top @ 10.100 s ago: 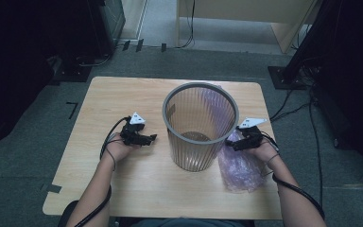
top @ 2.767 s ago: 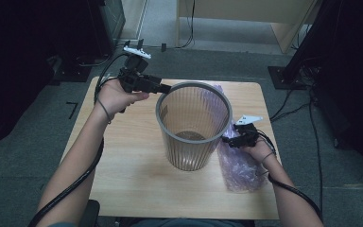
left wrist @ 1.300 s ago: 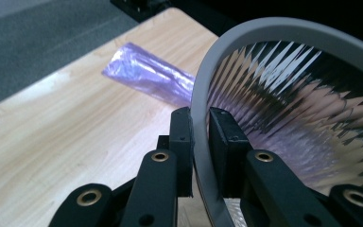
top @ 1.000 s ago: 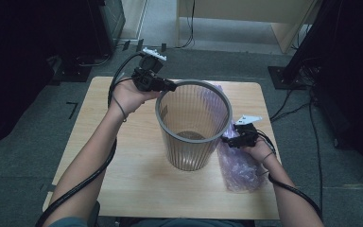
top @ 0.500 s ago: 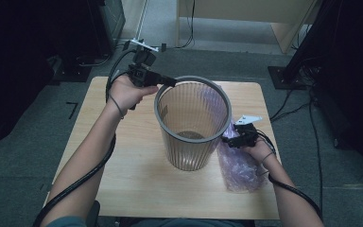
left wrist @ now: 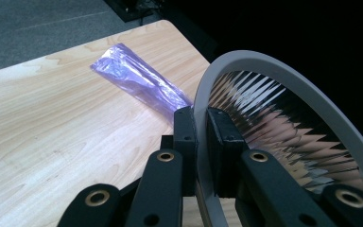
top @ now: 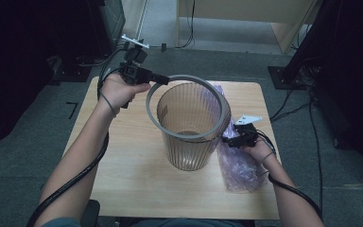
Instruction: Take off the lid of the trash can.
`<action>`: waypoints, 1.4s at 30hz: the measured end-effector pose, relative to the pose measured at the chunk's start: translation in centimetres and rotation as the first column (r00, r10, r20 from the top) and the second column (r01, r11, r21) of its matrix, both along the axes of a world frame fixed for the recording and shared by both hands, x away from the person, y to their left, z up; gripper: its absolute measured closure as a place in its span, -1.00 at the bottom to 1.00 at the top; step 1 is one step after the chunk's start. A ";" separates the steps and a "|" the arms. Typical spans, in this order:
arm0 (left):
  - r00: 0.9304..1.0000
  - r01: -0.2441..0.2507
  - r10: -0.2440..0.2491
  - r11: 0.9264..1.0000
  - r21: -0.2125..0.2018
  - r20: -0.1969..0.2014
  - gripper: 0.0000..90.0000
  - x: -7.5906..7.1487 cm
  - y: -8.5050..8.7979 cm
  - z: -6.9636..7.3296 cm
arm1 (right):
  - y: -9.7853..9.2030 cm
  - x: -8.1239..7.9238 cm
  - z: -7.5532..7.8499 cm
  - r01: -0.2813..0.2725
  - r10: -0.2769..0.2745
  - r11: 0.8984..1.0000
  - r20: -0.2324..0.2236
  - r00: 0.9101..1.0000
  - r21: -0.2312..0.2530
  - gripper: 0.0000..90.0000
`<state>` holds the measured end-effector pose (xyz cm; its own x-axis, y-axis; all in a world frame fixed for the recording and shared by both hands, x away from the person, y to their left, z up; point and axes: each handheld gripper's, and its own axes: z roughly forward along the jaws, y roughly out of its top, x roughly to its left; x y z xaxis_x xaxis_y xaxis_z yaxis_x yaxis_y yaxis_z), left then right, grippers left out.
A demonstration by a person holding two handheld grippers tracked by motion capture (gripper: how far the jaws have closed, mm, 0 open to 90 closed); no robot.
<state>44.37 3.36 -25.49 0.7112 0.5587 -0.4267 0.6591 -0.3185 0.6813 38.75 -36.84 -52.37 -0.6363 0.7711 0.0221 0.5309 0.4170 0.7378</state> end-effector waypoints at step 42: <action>0.993 -0.118 0.118 0.992 -0.042 -0.010 0.85 -0.5 7.4 1.0 | -1.2 -0.1 0.1 0.047 -0.047 0.999 -0.013 0.999 0.009 -0.70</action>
<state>43.92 10.73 -24.53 0.6384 0.6197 -0.4565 0.6951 -0.2094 0.6877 38.66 -38.02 -52.31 -0.5991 0.7998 0.0368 0.5588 0.3848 0.7346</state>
